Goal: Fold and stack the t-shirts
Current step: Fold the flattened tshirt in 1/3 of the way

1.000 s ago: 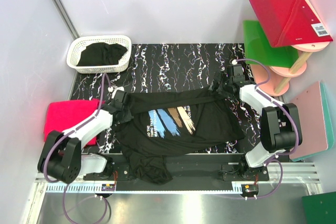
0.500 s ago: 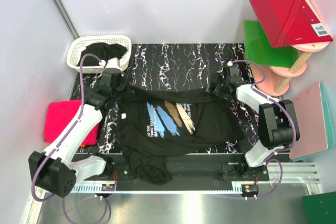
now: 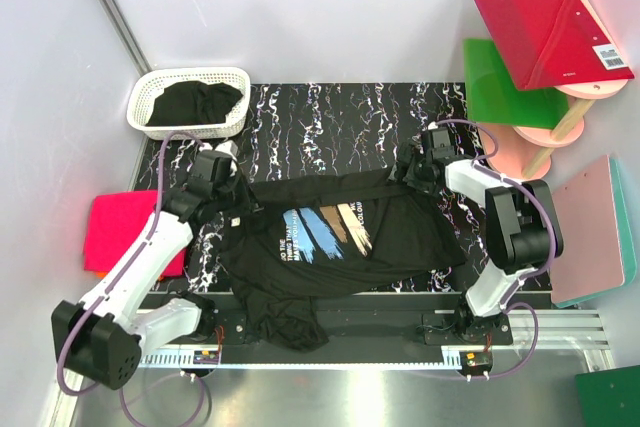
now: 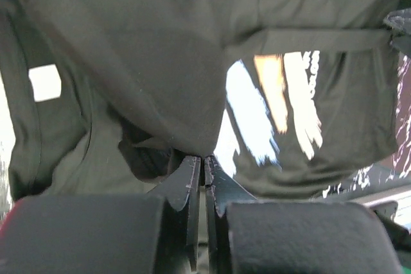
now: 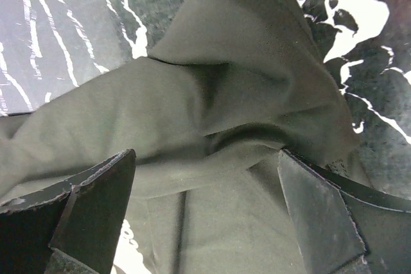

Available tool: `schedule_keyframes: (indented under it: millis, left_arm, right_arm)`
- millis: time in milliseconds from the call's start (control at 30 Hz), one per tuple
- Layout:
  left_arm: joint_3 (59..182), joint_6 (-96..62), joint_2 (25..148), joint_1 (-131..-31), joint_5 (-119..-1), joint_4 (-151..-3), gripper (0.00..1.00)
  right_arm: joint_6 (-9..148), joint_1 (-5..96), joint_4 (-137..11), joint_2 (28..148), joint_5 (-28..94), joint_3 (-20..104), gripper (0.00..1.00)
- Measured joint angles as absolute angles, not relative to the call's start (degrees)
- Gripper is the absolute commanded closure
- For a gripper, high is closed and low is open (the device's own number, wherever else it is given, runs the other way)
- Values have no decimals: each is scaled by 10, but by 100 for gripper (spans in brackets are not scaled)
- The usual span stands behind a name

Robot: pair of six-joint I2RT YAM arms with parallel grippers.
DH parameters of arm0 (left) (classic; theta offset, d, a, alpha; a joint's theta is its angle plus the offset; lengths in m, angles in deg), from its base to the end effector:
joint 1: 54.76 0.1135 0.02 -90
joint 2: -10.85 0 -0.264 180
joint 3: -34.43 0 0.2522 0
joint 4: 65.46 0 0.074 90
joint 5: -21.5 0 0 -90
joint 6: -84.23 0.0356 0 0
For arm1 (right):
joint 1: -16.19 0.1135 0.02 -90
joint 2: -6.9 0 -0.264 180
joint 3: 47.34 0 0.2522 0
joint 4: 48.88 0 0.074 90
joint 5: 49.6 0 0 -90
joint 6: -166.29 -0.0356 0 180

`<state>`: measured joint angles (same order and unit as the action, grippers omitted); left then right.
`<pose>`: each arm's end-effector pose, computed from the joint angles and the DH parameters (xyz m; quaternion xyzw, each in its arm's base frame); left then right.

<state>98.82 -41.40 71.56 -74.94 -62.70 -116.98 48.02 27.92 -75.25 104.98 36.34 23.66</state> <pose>0.2015 -0.0779 0.2788 -0.1072 0.9259 -0.2098 0.2953 0.3391 0.0730 0.1721 0.1255 0.9407 0.1388 0.2830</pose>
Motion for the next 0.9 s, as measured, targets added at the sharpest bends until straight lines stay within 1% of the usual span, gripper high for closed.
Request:
schedule_keyframes:
  millis: [167,433,767,900]
  left_arm:
    - [980,-421,688,-744,-627,-1210,91]
    - [943,-423,679,-705,-624,-1246,92]
    - [953,-462,623,-694,-485,-1197,94]
    - [956,-475,619,-694,-463,-1181,94]
  right_arm:
    - [481,283,-746,1067,362,242,0]
    - [482,290,-735,1072,362,244,0]
    - [482,308,-710,1082,363,247,0]
    - [481,314,-702,1090,362,253,0]
